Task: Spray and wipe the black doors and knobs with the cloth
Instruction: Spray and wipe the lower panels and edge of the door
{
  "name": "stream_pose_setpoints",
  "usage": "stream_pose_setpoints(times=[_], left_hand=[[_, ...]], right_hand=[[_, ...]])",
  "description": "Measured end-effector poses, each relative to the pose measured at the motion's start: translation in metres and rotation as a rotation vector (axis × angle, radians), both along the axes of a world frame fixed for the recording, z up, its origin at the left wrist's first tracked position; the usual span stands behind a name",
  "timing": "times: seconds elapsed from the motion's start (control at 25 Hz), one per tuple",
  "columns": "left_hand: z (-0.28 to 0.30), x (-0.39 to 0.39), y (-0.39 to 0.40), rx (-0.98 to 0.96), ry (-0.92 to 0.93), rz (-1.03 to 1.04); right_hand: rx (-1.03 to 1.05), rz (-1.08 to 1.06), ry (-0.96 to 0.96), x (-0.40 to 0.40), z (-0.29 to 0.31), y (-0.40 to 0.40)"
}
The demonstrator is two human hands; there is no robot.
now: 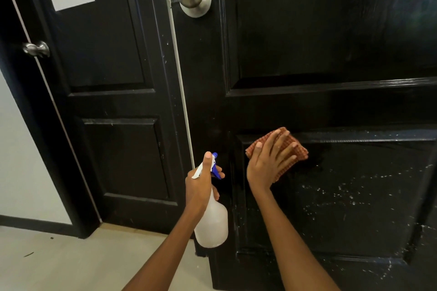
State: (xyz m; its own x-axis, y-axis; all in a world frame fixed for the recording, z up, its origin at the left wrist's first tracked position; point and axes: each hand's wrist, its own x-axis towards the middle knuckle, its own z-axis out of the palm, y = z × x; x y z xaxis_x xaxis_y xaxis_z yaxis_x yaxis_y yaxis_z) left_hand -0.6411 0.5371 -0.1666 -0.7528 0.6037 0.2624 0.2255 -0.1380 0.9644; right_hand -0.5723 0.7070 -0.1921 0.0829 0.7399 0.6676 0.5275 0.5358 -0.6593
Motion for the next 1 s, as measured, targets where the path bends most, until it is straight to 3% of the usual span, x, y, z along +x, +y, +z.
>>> stream_pose_setpoints(times=[0.12, 0.24, 0.56, 0.84, 1.0], left_hand=[[0.002, -0.012, -0.008, 0.0, 0.028, 0.036], [0.0, -0.019, -0.011, -0.015, 0.02, 0.063], [-0.005, 0.022, 0.015, -0.002, -0.018, -0.039], [-0.002, 0.067, 0.044, 0.0, 0.001, -0.161], [-0.009, 0.084, 0.051, -0.004, -0.001, -0.193]], right_hand=[[0.267, 0.116, -0.27, -0.031, -0.022, -0.013], [0.39, 0.159, -0.391, -0.038, -0.029, -0.012], [0.664, 0.233, -0.78, 0.043, -0.018, 0.044], [0.376, -0.03, -0.466, 0.148, -0.028, 0.091], [-0.043, -0.193, 0.121, 0.175, -0.015, 0.108]])
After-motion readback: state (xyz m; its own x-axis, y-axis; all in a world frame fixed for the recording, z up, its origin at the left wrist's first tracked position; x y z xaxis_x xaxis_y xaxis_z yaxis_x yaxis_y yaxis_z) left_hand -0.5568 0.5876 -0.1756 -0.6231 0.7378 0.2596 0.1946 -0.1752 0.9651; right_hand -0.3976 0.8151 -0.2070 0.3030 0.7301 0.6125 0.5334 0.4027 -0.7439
